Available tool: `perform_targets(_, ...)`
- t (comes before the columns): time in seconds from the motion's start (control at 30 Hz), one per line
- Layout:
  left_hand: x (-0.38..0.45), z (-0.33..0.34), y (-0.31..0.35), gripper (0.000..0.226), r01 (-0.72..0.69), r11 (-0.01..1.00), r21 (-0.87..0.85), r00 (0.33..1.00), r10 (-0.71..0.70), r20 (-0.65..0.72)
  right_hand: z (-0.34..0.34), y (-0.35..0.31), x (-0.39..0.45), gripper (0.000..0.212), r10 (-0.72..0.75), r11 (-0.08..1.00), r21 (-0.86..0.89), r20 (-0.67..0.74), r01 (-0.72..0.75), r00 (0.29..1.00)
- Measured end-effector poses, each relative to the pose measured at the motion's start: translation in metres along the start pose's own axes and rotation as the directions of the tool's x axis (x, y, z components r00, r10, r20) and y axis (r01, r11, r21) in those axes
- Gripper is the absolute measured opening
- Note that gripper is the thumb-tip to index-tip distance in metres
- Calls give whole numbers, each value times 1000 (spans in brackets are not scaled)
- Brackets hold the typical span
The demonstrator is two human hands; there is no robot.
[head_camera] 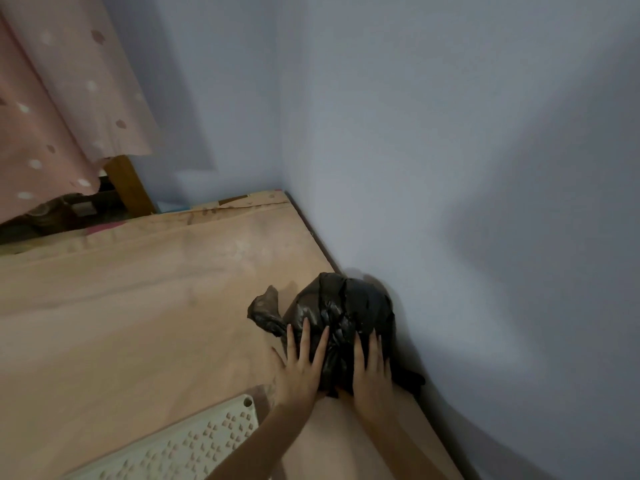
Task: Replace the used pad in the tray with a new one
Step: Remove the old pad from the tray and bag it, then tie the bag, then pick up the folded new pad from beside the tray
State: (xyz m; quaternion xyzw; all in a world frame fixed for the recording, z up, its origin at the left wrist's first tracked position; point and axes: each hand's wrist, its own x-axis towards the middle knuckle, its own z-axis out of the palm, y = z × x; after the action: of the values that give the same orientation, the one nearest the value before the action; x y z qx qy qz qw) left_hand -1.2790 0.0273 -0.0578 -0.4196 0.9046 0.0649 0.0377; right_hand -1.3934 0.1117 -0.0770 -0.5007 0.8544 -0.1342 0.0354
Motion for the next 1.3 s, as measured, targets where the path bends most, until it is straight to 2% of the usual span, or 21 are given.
perform_targets(0.13, 29, -5, -4, 98, 71, 997, 24, 997, -71, -6, 0, -4, 33, 125, -13, 999, -36, 40, 14, 999)
perform_targets(0.2, 38, -10, -5, 116, 110, 994, -2, 994, -110, -22, 0, -6, 44, 128, -37, 997, -60, 24, 38, 999)
perform_targets(0.27, 42, -10, -5, 135, 155, 987, -38, 988, -155, 20, 0, -8, 48, 126, -42, 996, -79, 10, 43, 999)
perform_targets(0.33, 35, -9, -7, 139, 181, 981, -74, 983, -181, 6, -1, -10, 42, 116, -25, 995, -93, -7, 24, 1000)
perform_targets(0.4, 22, -9, -11, 130, 186, 982, -21, 982, -187, -27, -1, -12, 30, 97, -2, 996, -90, -70, -4, 998)
perform_targets(0.5, -5, -10, -15, 106, 196, 980, 44, 978, -198, 59, -7, -31, 4, 72, 5, 999, -35, -103, -8, 995)
perform_targets(0.53, -12, -11, -15, 98, 199, 979, 33, 979, -201, 47, -10, -41, -4, 63, -29, 999, -31, -96, 26, 995)
perform_targets(0.63, -31, -18, -17, 73, 166, 984, 72, 982, -171, 76, -15, -73, -22, 42, -258, 966, -33, -50, 257, 965)
perform_targets(0.7, -37, -22, -23, 63, 154, 982, 108, 980, -166, 111, -16, -87, -22, 44, -284, 959, -3, 53, 285, 957)
perform_targets(0.77, -52, -28, -34, 58, 167, 980, 108, 977, -180, 118, -20, -97, -30, 49, -242, 970, 5, 121, 243, 963)
perform_targets(0.87, -74, -32, -55, 54, 202, 975, 90, 968, -213, 130, -27, -103, -42, 59, -216, 969, -61, 264, 240, 940)
perform_targets(0.93, -92, -33, -69, 52, 199, 976, 84, 968, -209, 141, -29, -111, -48, 56, -193, 968, -88, 341, 236, 920)
perform_targets(1.13, -153, -38, -113, 51, 241, 970, -8, 963, -238, 123, -30, -166, -79, 54, -216, 954, -102, 415, 282, 884)
perform_targets(1.3, -204, -37, -159, 49, 335, 941, -47, 940, -331, 83, -29, -228, -110, 52, -303, 923, -86, 443, 376, 844)
